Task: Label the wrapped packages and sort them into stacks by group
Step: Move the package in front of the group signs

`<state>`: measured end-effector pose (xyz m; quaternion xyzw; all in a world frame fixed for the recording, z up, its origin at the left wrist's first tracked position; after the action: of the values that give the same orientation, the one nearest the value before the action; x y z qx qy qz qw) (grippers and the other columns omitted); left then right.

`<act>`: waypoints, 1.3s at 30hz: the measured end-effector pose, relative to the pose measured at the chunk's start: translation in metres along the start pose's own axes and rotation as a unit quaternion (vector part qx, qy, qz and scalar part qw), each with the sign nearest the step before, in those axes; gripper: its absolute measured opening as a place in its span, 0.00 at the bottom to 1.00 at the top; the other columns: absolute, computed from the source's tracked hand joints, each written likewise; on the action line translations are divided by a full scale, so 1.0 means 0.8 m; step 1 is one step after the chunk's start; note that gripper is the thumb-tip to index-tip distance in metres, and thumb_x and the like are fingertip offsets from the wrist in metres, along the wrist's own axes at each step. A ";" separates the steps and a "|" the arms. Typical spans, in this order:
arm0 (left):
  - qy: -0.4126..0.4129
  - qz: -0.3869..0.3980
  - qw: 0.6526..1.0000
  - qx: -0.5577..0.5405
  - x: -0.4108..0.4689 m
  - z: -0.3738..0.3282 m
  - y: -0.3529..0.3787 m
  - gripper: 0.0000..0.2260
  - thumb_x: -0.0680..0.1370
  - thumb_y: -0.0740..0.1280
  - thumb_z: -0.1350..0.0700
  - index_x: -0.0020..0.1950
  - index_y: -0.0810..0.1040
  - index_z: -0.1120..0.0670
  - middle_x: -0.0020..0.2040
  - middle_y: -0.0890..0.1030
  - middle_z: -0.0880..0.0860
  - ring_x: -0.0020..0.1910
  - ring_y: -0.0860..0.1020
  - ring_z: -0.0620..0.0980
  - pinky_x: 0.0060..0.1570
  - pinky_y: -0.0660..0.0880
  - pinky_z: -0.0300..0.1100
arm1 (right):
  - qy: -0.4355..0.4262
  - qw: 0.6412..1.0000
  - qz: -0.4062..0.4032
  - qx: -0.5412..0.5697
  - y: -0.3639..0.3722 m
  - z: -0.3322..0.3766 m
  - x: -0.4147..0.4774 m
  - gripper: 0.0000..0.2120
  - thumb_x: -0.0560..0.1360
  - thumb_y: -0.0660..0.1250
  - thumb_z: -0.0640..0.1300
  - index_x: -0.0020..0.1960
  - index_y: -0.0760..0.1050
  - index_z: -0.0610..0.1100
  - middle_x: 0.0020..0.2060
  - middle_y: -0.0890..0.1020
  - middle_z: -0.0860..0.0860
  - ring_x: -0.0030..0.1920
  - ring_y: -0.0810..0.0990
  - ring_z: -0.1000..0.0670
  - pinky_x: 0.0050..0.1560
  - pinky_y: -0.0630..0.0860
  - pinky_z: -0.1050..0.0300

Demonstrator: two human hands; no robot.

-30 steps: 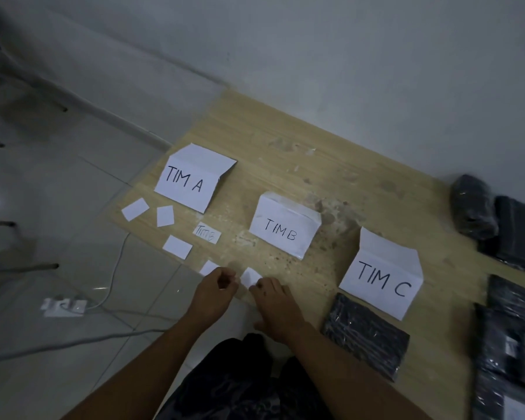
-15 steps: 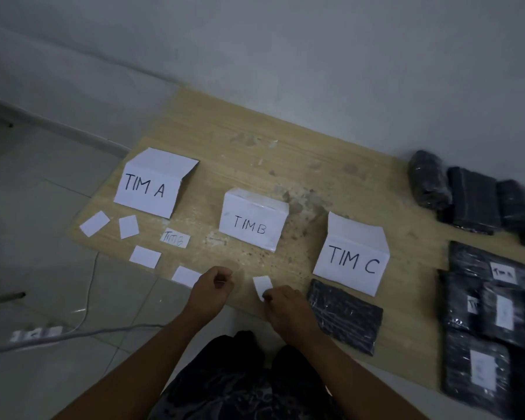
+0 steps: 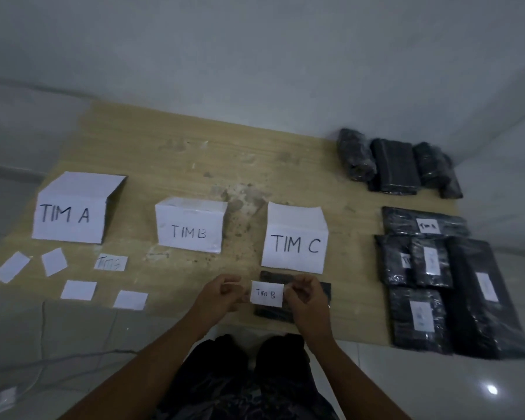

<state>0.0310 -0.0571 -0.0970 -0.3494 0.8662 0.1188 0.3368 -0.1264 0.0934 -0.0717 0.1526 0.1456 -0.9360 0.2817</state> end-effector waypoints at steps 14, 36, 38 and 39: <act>0.045 0.007 0.991 0.125 0.016 -0.006 0.091 0.19 0.71 0.73 0.63 0.59 0.71 0.54 0.46 0.82 0.54 0.49 0.81 0.52 0.45 0.76 0.41 | 0.085 0.994 -0.054 -0.035 -0.078 -0.058 0.016 0.14 0.71 0.73 0.40 0.52 0.71 0.48 0.42 0.83 0.49 0.45 0.83 0.50 0.47 0.82 0.52; 0.115 -0.090 0.924 0.354 0.031 0.000 0.087 0.14 0.73 0.71 0.52 0.55 0.72 0.52 0.51 0.74 0.49 0.50 0.74 0.47 0.47 0.75 0.44 | -0.043 0.929 -0.120 -0.347 -0.080 -0.043 0.023 0.14 0.73 0.69 0.41 0.57 0.72 0.40 0.52 0.76 0.44 0.51 0.75 0.44 0.48 0.75 0.48; 0.103 -0.085 0.938 0.319 0.031 0.000 0.087 0.10 0.75 0.68 0.51 0.54 0.71 0.51 0.50 0.76 0.48 0.49 0.77 0.47 0.43 0.74 0.41 | 0.001 0.941 -0.110 -0.321 -0.083 -0.053 0.023 0.19 0.76 0.66 0.46 0.63 0.69 0.40 0.57 0.75 0.44 0.57 0.72 0.45 0.56 0.72 0.49; 0.092 -0.089 0.946 0.298 0.030 0.000 0.086 0.10 0.76 0.67 0.51 0.53 0.70 0.51 0.49 0.77 0.47 0.47 0.77 0.47 0.40 0.73 0.39 | 0.020 0.952 -0.093 -0.290 -0.081 -0.058 0.022 0.22 0.77 0.65 0.50 0.66 0.67 0.41 0.60 0.74 0.45 0.59 0.70 0.46 0.59 0.71 0.50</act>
<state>-0.0288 -0.0197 -0.1155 -0.3182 0.8547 -0.2074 0.3538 -0.1680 0.1534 -0.1081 0.0686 0.4302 -0.8721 0.2227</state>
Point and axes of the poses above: each hand's wrist, its own x-axis towards the middle knuckle, its own y-axis out of the palm, z = x × y, the point moved 8 cm from there along x, towards the middle knuckle
